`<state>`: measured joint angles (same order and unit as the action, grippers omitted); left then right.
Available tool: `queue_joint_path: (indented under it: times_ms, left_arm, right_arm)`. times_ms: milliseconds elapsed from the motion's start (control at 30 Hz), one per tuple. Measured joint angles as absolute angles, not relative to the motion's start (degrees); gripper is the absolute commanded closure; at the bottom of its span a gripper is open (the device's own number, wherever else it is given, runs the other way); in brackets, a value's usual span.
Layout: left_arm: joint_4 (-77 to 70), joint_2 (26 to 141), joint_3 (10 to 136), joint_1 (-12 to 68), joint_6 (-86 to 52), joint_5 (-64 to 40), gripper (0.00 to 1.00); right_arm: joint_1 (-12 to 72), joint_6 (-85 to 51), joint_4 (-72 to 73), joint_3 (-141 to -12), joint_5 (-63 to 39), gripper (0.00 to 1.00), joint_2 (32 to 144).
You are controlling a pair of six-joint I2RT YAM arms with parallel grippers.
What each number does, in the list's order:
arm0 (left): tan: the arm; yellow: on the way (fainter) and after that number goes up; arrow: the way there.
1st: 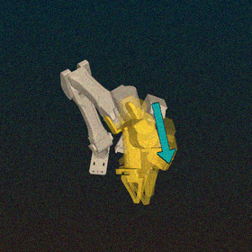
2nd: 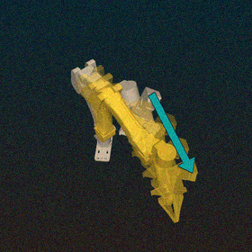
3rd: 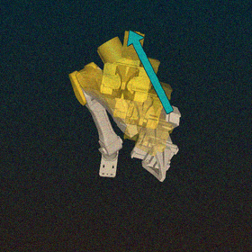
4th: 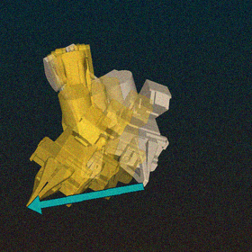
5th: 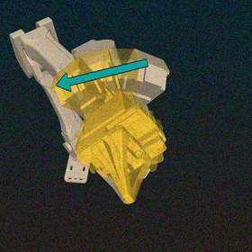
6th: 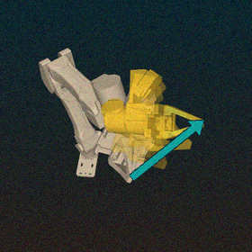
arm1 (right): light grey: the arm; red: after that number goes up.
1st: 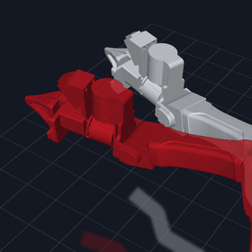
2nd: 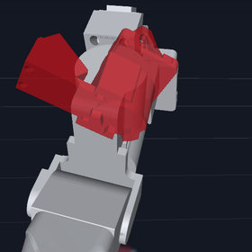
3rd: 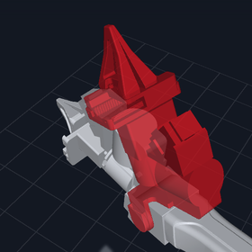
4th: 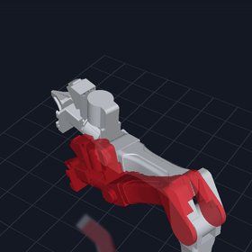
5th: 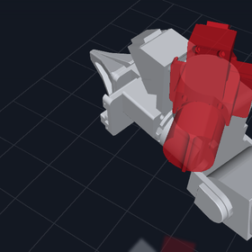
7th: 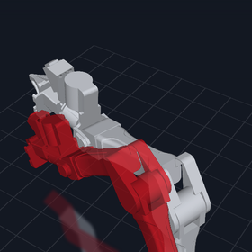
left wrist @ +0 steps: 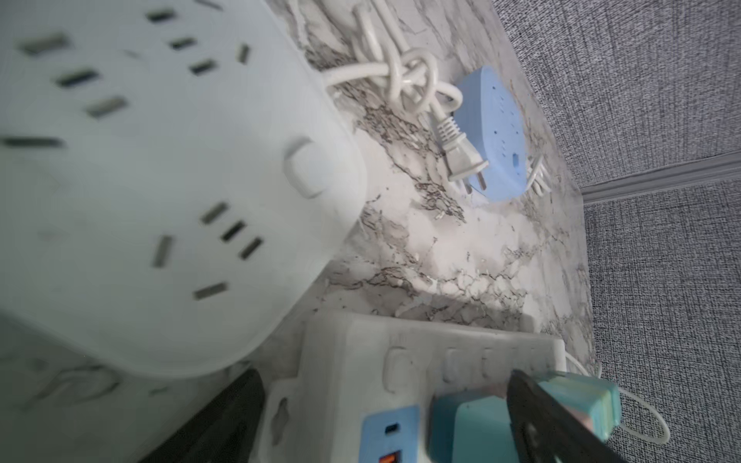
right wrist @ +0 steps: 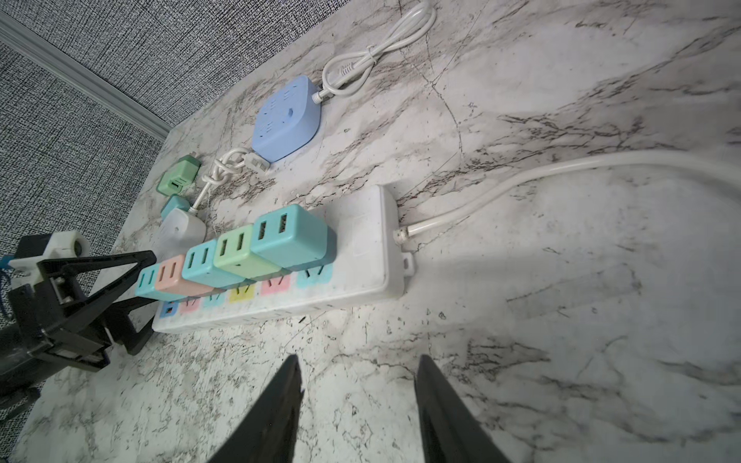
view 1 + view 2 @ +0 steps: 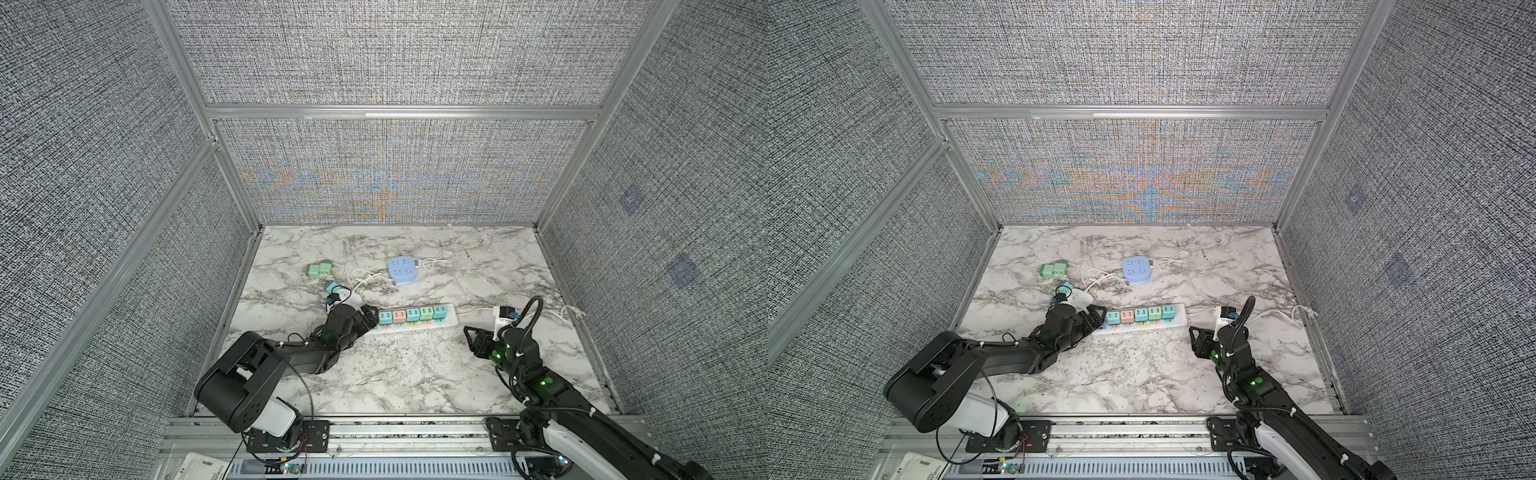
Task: Insert plugs into power strip
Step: Move the socket to the middle-right of the table.
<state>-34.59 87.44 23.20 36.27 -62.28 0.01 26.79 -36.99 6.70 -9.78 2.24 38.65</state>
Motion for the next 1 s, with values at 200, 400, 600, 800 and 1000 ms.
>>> queue_joint_path:
  times_ms: [200, 400, 600, 800, 1000]
  left_arm:
    - [-34.89, 92.9, 29.19, 41.01, -61.87, -0.3, 0.03]
    - [-36.82, 98.17, 33.41, 45.06, -61.89, -0.54, 0.03]
    - [-39.55, 103.11, 37.67, 48.82, -61.76, -0.58, 0.03]
    - [-41.12, 106.41, 40.88, 52.8, -62.02, -0.51, 0.03]
    - [-43.18, 111.87, 46.74, 58.0, -63.29, 0.84, 0.03]
  right_arm:
    - [26.72, -36.64, 6.26, -9.13, 6.13, 0.51, 37.5]
    - [25.89, -35.68, 4.03, -9.56, 10.61, 0.5, 34.81]
    - [24.38, -34.68, 1.15, -10.94, 12.6, 0.5, 31.55]
    - [24.21, -34.52, -0.91, -12.36, 12.8, 0.5, 30.48]
    - [24.1, -33.87, -3.36, -15.35, 12.84, 0.5, 30.52]
